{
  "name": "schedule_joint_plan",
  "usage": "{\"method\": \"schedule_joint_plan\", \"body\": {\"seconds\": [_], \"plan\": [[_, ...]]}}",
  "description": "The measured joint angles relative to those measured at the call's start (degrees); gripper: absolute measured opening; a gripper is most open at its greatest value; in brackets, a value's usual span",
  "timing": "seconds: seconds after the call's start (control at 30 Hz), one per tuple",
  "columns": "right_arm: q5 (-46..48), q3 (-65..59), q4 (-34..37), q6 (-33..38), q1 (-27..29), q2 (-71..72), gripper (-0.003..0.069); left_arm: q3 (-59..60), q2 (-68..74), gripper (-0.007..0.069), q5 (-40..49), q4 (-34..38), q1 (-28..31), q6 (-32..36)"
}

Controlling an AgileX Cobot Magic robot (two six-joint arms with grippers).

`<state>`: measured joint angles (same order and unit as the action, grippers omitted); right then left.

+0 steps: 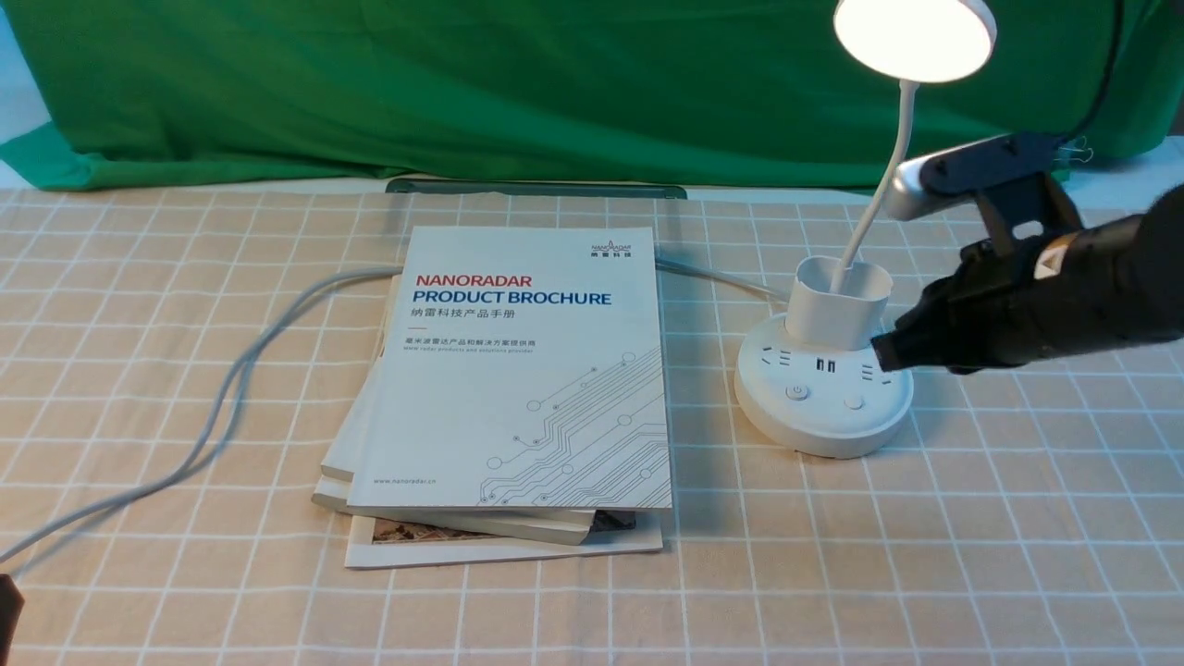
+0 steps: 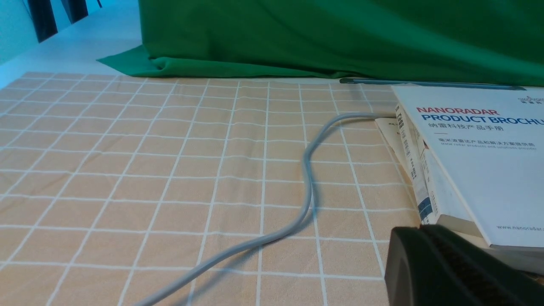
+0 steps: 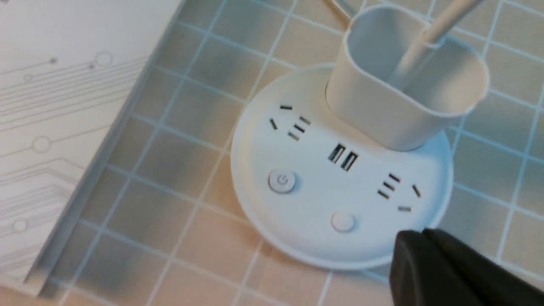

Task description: Turn on the table lamp on the light coffee tablecloth with your hand.

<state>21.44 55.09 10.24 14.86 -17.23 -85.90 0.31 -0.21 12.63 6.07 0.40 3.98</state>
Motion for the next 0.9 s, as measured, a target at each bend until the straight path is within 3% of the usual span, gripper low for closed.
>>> {"method": "schedule_joint_plan", "body": {"seconds": [0.2,0.57,0.9], "plan": [[-0.23,-12.62,0.00,-1.56,0.00,20.59,0.0029,0.00,0.00,0.0021,0.00,0.00,0.00,0.00],[7.52,-15.28,0.12,-4.65,0.00,58.04,0.0029,0.00,0.00,0.0021,0.00,0.00,0.00,0.00],[15.54,-15.69,1.04,-6.30,0.00,64.04,0.0038,0.00,0.00,0.0021,0.00,0.00,0.00,0.00]]}}
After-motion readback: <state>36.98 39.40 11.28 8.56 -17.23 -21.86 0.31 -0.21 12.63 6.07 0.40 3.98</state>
